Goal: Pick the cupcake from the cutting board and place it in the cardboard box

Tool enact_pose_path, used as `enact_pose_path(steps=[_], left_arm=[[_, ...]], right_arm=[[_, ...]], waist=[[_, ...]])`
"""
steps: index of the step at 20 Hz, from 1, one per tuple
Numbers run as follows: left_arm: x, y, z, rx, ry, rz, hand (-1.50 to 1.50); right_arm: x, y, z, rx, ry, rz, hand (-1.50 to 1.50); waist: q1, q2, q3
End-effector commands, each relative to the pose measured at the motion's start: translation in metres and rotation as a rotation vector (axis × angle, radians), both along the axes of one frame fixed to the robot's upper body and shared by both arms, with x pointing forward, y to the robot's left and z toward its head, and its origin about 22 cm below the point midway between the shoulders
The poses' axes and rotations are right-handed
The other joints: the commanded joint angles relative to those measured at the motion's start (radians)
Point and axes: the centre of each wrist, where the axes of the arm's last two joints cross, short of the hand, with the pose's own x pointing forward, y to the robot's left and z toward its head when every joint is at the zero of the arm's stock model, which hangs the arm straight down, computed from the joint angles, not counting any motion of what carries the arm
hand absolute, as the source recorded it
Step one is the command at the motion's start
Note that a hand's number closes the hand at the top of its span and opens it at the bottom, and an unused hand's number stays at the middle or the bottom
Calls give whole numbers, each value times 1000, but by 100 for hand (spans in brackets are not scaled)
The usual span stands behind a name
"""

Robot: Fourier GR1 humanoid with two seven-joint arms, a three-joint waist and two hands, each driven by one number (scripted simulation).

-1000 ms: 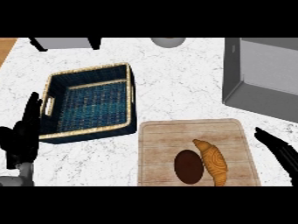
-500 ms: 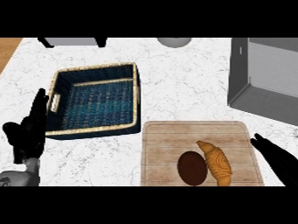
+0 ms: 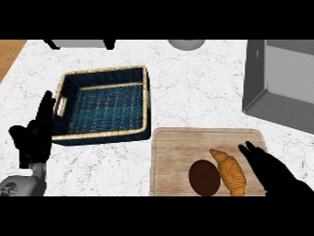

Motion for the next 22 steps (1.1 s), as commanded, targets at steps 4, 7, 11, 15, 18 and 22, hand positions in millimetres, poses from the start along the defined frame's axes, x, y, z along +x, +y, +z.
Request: enact_pose_path(steps=[4,7,11,15,18,22], left_arm=[[0,0,-18,-29,112,-10,0],[-2,5,-24,-37,102,2,0],[-21,-11,-26,-40,115,0,0],[-8,3,-25,-37,105,14,0],[1,-12,-29,-25,98,13,0],[-4,-8,-30,-39,119,0,0]], right_arm=[[4,53,-12,-27,47,-3,-150],[3,53,-15,-27,44,-29,-150],[16,58,-10,-87,87,-61,-150],[11,78,-16,-85,99,-62,-150],[16,86,-27,-99,96,-67,-150],[12,94,-29,-84,104,-83,-150]], waist=[[-7,11,-13],[-17,10,-13],[-4,9,-13],[-15,10,-14],[-23,11,-13],[-26,9,-13]])
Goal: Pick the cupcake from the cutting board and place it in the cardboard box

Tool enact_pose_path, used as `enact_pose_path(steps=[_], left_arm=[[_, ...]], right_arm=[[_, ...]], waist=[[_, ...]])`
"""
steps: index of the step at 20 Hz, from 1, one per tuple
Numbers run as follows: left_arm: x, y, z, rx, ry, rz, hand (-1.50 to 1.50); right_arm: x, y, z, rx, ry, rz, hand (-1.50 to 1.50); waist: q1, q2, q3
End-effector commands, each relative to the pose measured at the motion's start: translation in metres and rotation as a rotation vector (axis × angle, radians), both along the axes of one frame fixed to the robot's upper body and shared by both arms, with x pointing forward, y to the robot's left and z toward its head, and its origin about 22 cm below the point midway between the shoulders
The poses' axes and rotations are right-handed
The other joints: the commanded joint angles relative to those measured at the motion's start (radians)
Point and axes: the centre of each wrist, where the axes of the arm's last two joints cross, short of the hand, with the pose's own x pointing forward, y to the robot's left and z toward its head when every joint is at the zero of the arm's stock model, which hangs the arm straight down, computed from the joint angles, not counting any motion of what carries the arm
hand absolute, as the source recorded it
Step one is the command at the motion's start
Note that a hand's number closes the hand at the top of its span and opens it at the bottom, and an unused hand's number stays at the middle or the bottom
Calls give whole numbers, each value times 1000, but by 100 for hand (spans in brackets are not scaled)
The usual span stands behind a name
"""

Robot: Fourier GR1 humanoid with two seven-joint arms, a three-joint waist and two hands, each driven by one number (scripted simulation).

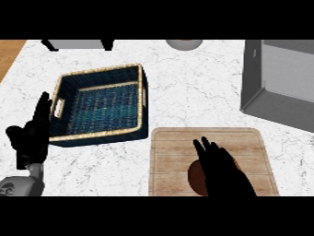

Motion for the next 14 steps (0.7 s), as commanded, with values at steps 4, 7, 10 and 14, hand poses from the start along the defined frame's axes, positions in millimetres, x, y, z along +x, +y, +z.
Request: enact_pose_path(steps=[4,7,10,14], left_arm=[[-14,-6,-18,-37,91,9,0],[3,0,-10,-56,100,-2,0],[-15,-6,-14,-20,106,-4,0],[-5,-5,-20,-38,109,-14,0]], right_arm=[[7,4,-9,-81,76,-135,-150],[12,20,-13,-106,84,-125,-150],[9,15,-17,-128,103,-131,-150],[38,10,-33,-141,121,-138,-150]], waist=[[-2,11,-17],[-4,14,-18],[0,11,-17],[-1,16,-17]])
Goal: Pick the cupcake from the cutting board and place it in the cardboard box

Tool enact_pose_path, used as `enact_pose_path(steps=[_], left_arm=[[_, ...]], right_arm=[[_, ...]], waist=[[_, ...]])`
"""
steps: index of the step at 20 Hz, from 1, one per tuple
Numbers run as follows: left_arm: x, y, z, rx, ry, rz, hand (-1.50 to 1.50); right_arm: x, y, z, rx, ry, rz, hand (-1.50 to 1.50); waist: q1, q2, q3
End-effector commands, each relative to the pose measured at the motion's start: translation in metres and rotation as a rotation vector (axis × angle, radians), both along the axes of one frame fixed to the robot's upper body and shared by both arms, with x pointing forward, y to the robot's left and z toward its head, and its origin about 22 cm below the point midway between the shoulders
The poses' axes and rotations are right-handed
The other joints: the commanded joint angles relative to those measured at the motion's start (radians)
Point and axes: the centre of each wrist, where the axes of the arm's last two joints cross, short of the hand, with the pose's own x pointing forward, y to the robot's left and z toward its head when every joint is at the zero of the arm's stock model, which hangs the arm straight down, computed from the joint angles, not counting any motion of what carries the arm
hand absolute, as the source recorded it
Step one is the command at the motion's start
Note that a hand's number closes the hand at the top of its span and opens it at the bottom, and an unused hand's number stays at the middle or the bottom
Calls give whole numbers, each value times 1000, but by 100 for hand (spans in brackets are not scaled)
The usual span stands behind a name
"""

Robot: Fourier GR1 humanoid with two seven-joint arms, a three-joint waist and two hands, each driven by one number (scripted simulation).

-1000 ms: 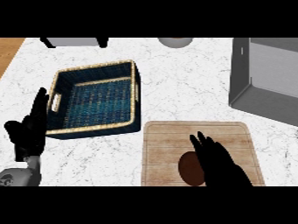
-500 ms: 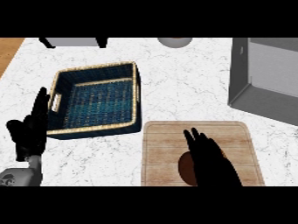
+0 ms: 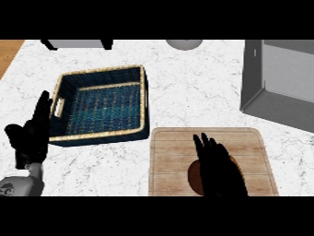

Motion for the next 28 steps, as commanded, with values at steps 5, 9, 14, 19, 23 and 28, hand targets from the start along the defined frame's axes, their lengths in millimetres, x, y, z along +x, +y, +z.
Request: enact_pose_path(steps=[5,9,14,19,23,28], left_arm=[[0,-22,-26,-41,79,-7,0],[-10,-17,-20,-33,100,-3,0],[8,-20,-14,-17,78,-10,0],[-10,-1,-24,-53,87,-8,0],[-2,-1,-24,-40,77,2,0],[-18,-19,-24,-34,91,-22,0]], right_arm=[[10,14,-5,-90,63,-63,-150],[13,4,-3,-86,68,-61,-150],[24,-8,-28,-82,84,-62,-150],[31,-1,-38,-94,101,-61,-150],[28,-19,-53,-71,83,-66,-150],[32,9,-60,-65,81,23,150]], waist=[[-5,9,-11],[0,7,-11],[-5,9,-11],[2,8,-11],[-4,9,-11],[5,8,-10]])
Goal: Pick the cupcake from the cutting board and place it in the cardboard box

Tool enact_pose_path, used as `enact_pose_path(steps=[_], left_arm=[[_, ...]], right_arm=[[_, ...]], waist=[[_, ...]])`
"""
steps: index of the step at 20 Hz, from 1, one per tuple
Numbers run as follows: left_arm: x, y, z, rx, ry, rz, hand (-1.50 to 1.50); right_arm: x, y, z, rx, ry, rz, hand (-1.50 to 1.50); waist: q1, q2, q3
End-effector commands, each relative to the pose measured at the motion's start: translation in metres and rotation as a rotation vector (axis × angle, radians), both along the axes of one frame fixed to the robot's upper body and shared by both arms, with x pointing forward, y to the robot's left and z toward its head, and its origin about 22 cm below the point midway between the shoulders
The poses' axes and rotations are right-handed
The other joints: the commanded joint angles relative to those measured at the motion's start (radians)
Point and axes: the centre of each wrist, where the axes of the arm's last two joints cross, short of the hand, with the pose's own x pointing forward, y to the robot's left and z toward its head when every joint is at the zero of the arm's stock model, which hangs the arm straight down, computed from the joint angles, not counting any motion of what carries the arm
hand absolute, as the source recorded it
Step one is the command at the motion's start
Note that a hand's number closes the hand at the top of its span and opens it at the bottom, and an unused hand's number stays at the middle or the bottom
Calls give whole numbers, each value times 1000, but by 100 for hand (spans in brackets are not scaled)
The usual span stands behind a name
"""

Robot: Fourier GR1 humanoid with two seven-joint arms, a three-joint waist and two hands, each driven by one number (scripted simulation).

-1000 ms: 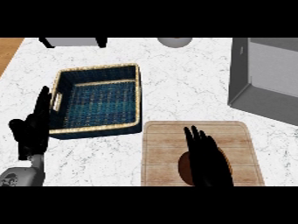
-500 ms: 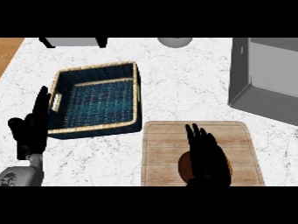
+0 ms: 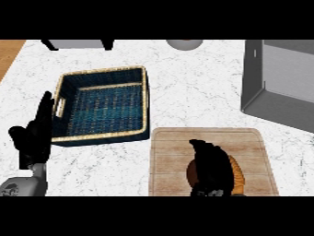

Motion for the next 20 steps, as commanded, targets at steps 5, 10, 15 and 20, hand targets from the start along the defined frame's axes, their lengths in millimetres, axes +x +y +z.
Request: enact_pose_path(steps=[5,10,15,20], left_arm=[[-5,-13,-21,-42,112,-10,0],[-14,4,-20,-51,114,6,0],[-15,3,-19,-37,112,18,0],[-10,11,-24,-47,107,20,0]], right_arm=[[4,0,10,2,-157,87,150],[7,-6,-1,-13,-163,135,150],[0,-116,-10,-10,-98,337,150],[-12,-140,11,2,-200,394,150]], waist=[[-5,10,-13],[1,10,-13],[-7,11,-12],[-16,9,-14]])
